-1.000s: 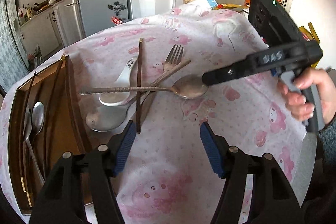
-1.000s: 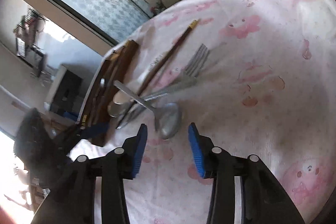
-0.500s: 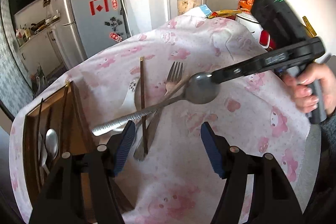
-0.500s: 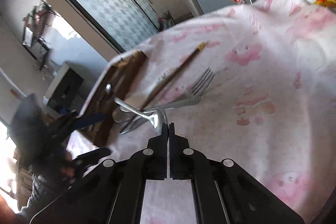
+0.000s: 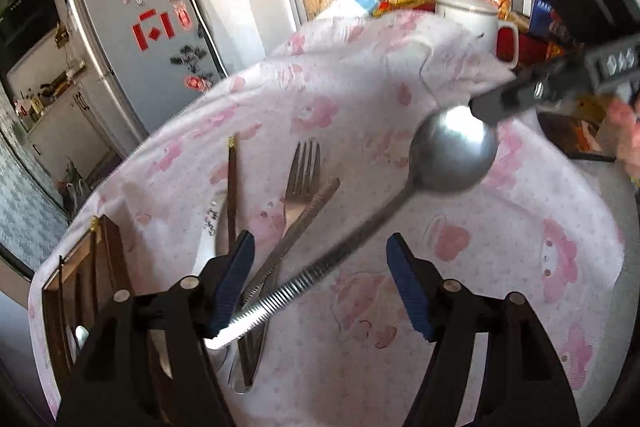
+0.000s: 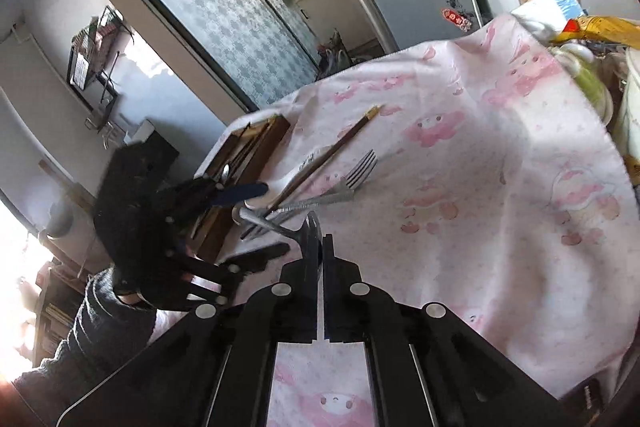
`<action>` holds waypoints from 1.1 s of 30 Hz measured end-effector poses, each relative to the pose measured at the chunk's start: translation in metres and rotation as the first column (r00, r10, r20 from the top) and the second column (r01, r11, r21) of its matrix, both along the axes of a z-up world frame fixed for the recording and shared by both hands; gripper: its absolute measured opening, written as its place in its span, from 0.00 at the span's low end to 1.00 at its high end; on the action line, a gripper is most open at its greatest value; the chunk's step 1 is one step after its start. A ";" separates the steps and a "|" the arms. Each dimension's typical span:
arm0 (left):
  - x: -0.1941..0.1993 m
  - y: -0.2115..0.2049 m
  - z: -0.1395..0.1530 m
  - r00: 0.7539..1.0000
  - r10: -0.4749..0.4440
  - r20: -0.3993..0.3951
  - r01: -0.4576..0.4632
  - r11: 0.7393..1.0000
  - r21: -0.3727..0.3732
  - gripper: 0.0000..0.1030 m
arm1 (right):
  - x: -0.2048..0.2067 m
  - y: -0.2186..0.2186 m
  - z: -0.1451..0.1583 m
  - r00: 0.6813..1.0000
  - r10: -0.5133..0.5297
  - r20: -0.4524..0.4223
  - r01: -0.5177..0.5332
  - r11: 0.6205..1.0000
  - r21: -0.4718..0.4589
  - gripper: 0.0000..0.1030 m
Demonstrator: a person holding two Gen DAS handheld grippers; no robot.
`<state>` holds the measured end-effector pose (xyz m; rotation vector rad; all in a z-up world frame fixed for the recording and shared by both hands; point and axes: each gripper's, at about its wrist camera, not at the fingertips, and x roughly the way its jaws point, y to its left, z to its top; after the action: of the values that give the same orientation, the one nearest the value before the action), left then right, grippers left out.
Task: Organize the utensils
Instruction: 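Lower the ridged-handle spoon into the tray and open the right tool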
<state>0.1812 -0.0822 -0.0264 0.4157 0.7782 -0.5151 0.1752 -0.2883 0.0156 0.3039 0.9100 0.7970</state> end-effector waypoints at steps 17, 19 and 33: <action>-0.034 0.057 0.030 0.996 0.092 0.002 -0.091 0.996 -0.018 0.20 | 0.029 0.079 0.034 0.996 0.082 0.031 -0.081 0.996 -0.024 0.01; -0.041 0.081 0.033 0.989 0.146 0.002 -0.146 0.989 -0.031 0.20 | 0.034 0.109 0.037 0.992 0.124 0.035 -0.124 0.992 -0.020 0.01; -0.041 0.201 0.006 0.927 0.370 -0.066 -0.376 0.921 -0.102 0.14 | 0.085 0.284 -0.008 0.977 0.209 -0.039 -0.213 0.969 -0.123 0.01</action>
<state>0.1407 0.1187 -0.0201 0.1429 0.8440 -0.2088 0.2602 -0.0045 0.0077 0.1065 1.0236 0.9281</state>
